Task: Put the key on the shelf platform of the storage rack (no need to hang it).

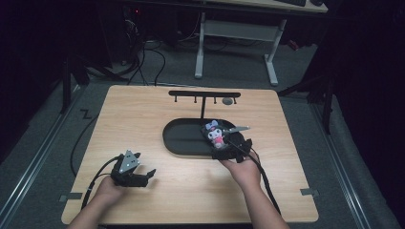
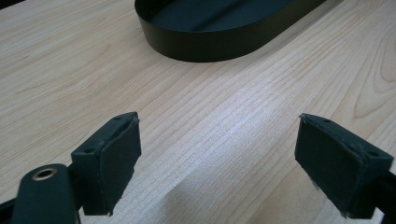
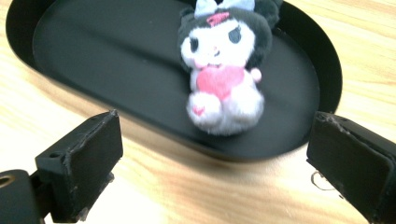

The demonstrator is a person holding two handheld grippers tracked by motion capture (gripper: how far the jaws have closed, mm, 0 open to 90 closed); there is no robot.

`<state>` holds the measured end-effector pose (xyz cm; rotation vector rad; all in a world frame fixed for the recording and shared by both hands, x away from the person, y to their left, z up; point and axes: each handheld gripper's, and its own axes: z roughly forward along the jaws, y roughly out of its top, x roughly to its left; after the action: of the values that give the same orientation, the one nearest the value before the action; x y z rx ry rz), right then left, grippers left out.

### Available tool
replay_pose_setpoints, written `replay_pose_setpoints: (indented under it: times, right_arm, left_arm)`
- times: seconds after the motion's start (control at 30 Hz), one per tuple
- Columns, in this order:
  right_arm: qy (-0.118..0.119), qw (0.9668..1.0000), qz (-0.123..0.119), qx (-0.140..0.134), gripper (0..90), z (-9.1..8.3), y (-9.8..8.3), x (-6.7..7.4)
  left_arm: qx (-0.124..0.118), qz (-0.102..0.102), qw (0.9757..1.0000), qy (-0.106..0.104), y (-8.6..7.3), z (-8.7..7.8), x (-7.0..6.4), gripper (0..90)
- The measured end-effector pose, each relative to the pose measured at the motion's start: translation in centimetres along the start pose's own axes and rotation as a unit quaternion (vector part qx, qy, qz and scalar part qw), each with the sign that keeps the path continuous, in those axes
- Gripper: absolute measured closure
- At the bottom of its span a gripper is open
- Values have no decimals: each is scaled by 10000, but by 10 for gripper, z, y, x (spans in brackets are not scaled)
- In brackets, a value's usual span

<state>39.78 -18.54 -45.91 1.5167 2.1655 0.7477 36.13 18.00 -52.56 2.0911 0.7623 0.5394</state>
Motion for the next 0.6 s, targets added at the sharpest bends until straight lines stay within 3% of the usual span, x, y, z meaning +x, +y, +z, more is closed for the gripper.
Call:
replay_pose_setpoints:
  times: [0.4, 0.6]
  right_arm:
    - [68, 9997, -89, -203, 32, -17, -49, -4]
    - [253, 9989, 99, -385, 43, -21, -81, -5]
  left_arm:
    - [17, 19, 10000, -4, 0, 0, 0, 153]
    - [21, 13, 10000, -2, 0, 0, 0, 154]
